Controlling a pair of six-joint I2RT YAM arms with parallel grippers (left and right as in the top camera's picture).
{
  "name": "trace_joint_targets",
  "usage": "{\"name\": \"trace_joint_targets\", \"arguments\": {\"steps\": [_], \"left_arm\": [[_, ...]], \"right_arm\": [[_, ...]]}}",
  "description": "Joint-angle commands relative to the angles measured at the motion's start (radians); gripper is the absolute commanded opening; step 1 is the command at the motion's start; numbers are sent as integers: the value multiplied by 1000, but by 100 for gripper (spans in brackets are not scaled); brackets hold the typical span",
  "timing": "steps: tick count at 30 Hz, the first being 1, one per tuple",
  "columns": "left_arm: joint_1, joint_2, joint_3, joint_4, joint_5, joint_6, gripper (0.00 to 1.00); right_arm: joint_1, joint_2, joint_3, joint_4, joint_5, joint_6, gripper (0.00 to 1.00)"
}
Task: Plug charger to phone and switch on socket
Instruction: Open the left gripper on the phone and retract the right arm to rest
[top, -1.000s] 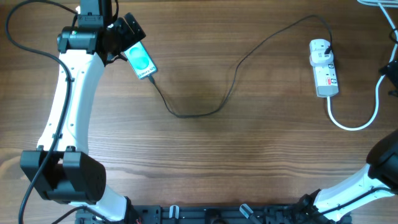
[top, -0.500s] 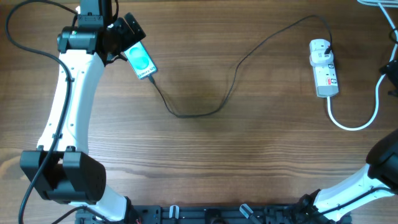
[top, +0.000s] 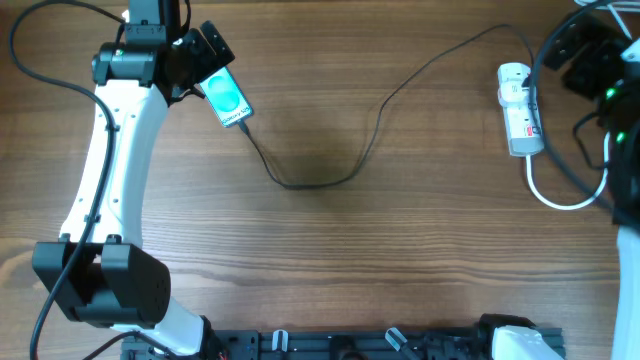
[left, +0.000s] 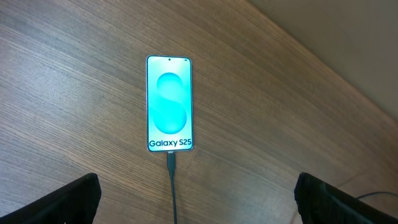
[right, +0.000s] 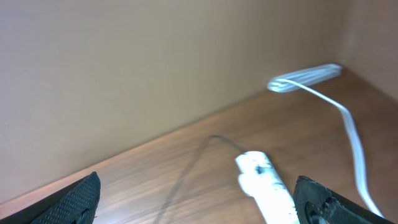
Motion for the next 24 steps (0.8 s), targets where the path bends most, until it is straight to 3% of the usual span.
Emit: {"name": "trace_joint_targets", "arguments": {"steps": [1,5,8,10,11,13,17,22,24], "left_arm": [[2,-15,10,2,12,-13,100],[2,-15,10,2,12,-13,100],[2,-15,10,2,12,-13,100],[2,-15,10,2,12,-13,100],[2,-15,10,2,12,-13,100],[2,-15,10,2,12,-13,100],[2,-15,10,2,12,-13,100],[2,-15,10,2,12,-13,100],[2,-15,10,2,12,-13,100]], "right_arm": [[68,-64,6,-2,7,-1,100],[68,-94,-13,-50,-4,-29,100],[68,-163,-173,50,-92,-220,100],[68,-205,-312,206,-192,-324,100],[68,-236,-443,365,-286,-384,100],[68,-252,-570,530,-357,-418,100],[68,-282,-863,865,-479,-421,100],[68,-349,-1162,1279,-491,-404,100],[68,-398,-1242,1348,-457,-365,100]]}}
